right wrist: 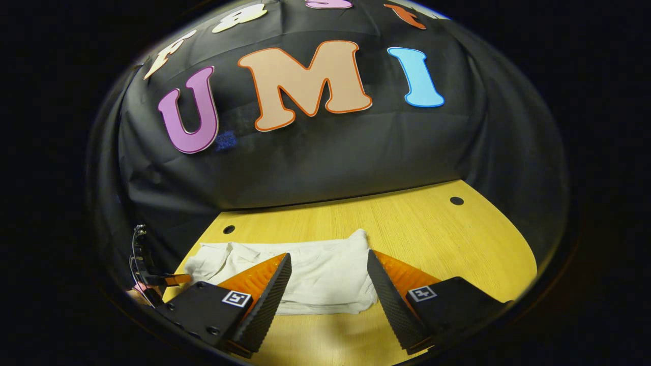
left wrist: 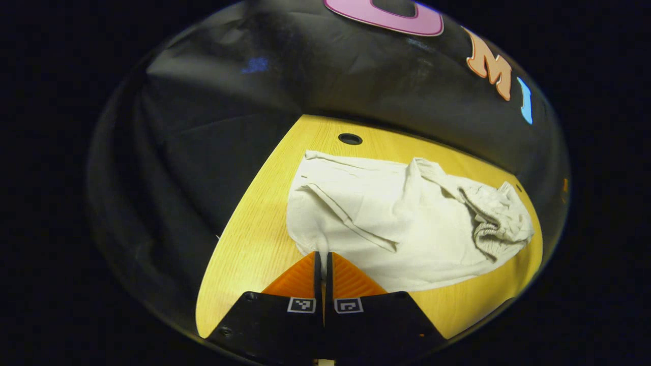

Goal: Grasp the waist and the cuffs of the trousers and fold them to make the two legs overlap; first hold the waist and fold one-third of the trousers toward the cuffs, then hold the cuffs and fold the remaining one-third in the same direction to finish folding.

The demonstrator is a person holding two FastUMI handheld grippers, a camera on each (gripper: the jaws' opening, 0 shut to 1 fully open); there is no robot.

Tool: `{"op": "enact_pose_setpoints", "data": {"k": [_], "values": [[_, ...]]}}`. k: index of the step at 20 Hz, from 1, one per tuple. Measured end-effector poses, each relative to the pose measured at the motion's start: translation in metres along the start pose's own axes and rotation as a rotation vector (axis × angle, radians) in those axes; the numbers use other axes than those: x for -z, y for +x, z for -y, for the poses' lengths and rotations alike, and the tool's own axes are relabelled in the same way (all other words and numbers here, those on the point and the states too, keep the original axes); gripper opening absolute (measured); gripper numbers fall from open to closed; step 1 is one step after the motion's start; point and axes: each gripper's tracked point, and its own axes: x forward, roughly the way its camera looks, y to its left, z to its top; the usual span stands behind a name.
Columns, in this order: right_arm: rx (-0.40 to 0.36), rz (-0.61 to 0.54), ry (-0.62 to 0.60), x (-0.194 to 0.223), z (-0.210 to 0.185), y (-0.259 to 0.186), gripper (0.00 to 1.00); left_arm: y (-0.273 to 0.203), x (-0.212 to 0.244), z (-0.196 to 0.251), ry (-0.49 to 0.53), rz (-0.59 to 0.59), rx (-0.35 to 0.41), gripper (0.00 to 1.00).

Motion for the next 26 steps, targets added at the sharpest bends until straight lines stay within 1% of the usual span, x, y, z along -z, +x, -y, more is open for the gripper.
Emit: {"op": "enact_pose_setpoints", "data": {"k": [1,4,7,11,14,18,20,22,24,26], "values": [[-0.012,0.001,-0.003,-0.001,-0.001,-0.004,0.96,-0.003,-0.008,0.009,-0.008,0.031,0.032,0.00],[-0.043,0.005,-0.009,-0.008,-0.002,-0.015,0.96,-0.016,-0.032,0.046,0.017,0.095,0.132,0.00],[-0.074,0.013,-0.026,-0.016,0.003,-0.023,0.96,-0.030,-0.055,0.094,0.004,0.145,0.230,0.00],[-0.104,-0.008,-0.072,-0.015,0.022,-0.035,0.96,-0.052,-0.085,0.165,-0.021,0.197,0.345,0.00],[-0.105,-0.022,-0.123,-0.011,0.042,-0.040,0.96,-0.061,-0.103,0.224,0.017,0.224,0.428,0.00],[-0.139,-0.042,-0.155,-0.001,0.062,-0.057,0.96,-0.079,-0.125,0.314,0.117,0.257,0.534,0.00],[-0.143,-0.044,-0.174,0.001,0.075,-0.062,0.96,-0.074,-0.121,0.355,0.188,0.245,0.559,0.00],[-0.149,-0.033,-0.194,-0.001,0.086,-0.065,0.96,-0.067,-0.105,0.386,0.251,0.191,0.568,0.00],[-0.161,-0.026,-0.206,-0.003,0.091,-0.066,0.96,-0.057,-0.079,0.410,0.279,0.137,0.589,0.00],[-0.167,-0.029,-0.218,0.000,0.103,-0.069,0.96,-0.048,-0.050,0.426,0.283,0.081,0.604,0.00]]}}
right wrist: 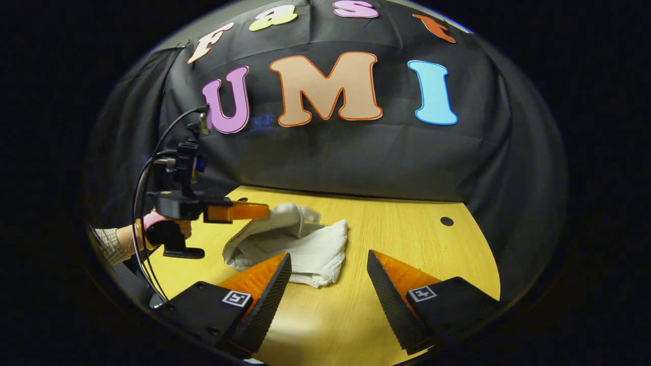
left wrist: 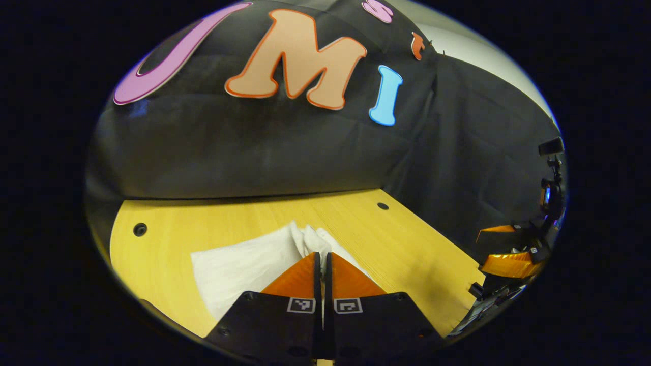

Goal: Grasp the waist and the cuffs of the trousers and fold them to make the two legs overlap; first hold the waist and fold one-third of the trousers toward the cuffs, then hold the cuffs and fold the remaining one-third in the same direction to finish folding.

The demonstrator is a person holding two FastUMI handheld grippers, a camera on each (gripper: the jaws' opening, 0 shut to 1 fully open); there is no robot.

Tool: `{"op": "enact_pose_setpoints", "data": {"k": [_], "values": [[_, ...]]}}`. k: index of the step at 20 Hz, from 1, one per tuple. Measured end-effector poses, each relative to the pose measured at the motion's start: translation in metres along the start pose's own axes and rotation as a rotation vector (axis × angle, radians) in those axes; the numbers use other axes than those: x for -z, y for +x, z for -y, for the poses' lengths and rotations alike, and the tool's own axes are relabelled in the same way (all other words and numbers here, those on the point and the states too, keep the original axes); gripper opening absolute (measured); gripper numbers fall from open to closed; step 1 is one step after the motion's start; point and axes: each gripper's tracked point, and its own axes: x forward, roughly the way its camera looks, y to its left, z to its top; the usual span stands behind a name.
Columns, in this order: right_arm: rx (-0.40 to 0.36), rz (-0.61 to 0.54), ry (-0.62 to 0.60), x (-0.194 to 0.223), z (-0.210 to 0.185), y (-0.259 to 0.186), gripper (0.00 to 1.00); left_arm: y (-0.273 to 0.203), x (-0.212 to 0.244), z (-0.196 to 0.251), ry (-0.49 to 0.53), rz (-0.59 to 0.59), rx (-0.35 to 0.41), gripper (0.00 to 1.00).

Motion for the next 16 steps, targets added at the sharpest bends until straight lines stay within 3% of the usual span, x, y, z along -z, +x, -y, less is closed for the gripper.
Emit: {"op": "enact_pose_setpoints", "data": {"k": [4,7,10,16], "values": [[-0.010,0.010,0.005,0.001,0.013,-0.007,0.96,0.018,0.026,0.037,-0.087,-0.049,0.068,0.00],[-0.025,0.024,0.008,-0.001,0.015,-0.012,0.96,0.014,0.037,0.036,-0.093,-0.051,0.029,0.75],[-0.040,0.039,-0.005,-0.003,0.012,-0.012,0.96,-0.005,0.036,0.014,-0.003,-0.040,-0.095,0.84],[-0.076,0.082,-0.013,-0.011,-0.008,-0.021,0.97,-0.083,0.016,0.001,0.063,0.024,-0.212,0.86]]}}
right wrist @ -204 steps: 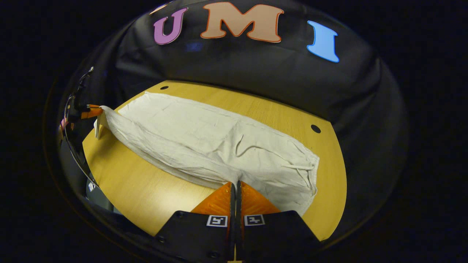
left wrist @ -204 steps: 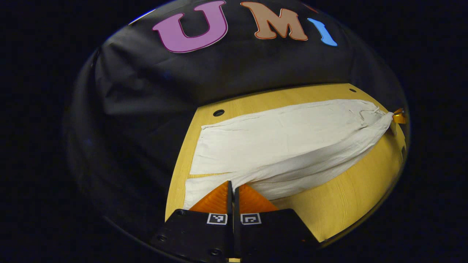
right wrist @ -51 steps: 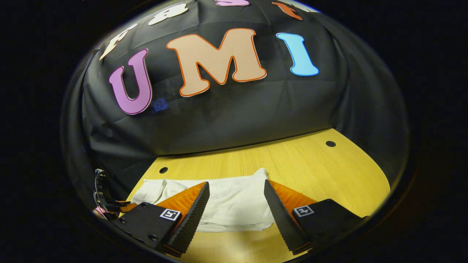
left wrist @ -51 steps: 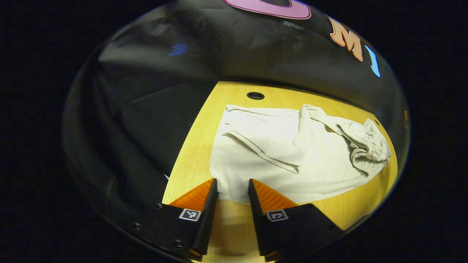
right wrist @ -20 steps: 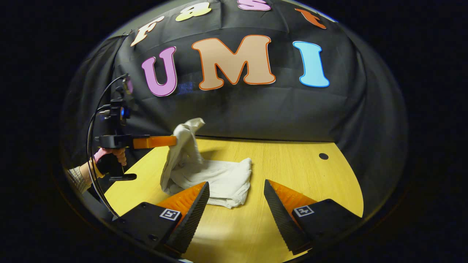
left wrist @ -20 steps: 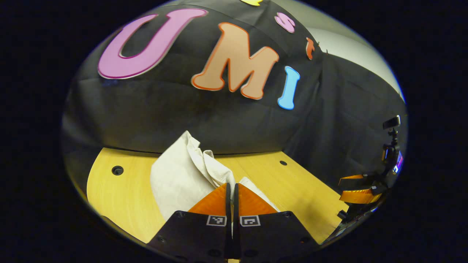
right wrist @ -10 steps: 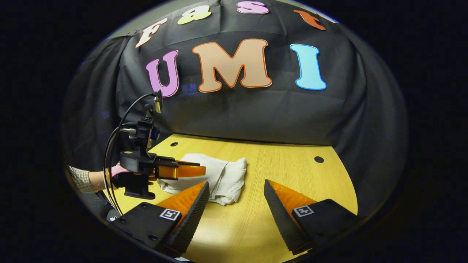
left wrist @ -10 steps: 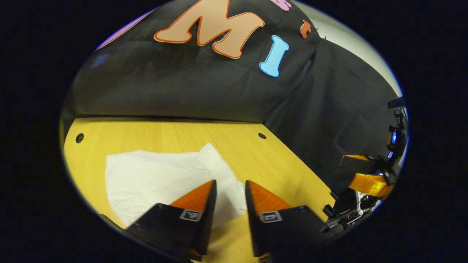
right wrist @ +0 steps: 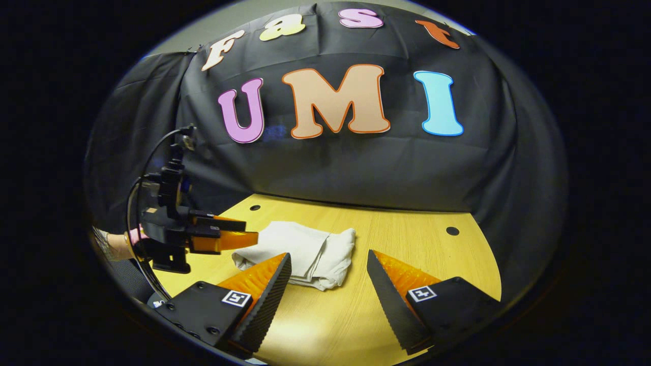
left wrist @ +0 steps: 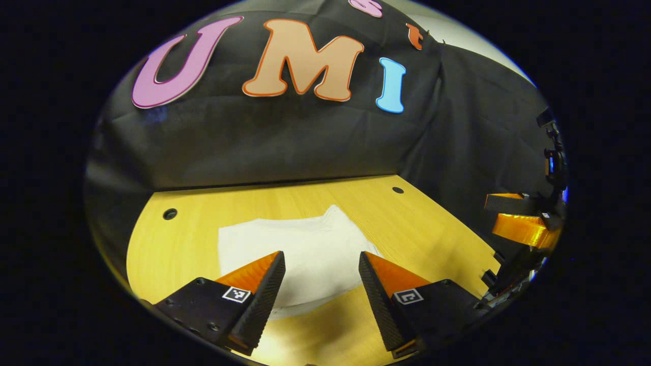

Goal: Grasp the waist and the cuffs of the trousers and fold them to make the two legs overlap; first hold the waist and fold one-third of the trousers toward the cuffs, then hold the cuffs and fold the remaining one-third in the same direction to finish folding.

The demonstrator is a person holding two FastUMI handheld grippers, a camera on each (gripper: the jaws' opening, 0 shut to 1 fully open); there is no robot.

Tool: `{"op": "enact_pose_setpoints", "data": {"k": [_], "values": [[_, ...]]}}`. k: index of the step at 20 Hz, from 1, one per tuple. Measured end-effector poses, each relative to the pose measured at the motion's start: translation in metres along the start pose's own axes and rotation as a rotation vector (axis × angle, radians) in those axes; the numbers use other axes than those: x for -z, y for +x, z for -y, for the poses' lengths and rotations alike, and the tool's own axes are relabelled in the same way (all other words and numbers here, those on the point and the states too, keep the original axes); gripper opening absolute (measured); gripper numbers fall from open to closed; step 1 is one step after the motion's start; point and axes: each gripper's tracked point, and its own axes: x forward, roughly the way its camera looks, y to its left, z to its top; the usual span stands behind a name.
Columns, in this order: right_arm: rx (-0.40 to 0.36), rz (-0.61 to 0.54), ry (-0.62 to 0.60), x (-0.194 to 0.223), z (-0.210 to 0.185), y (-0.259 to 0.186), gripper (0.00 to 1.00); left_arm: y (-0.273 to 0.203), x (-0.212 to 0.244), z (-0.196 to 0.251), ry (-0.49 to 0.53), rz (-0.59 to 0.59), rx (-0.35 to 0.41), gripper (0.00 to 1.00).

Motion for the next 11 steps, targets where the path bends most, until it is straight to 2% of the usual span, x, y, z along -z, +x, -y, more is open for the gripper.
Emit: {"op": "enact_pose_setpoints", "data": {"k": [5,11], "values": [[0.000,0.025,0.002,-0.005,-0.011,-0.015,0.96,-0.065,0.002,-0.008,0.024,0.021,-0.077,0.90],[0.036,0.033,0.046,0.004,-0.013,-0.031,0.96,-0.090,0.019,0.017,-0.024,0.007,-0.081,0.90]]}}
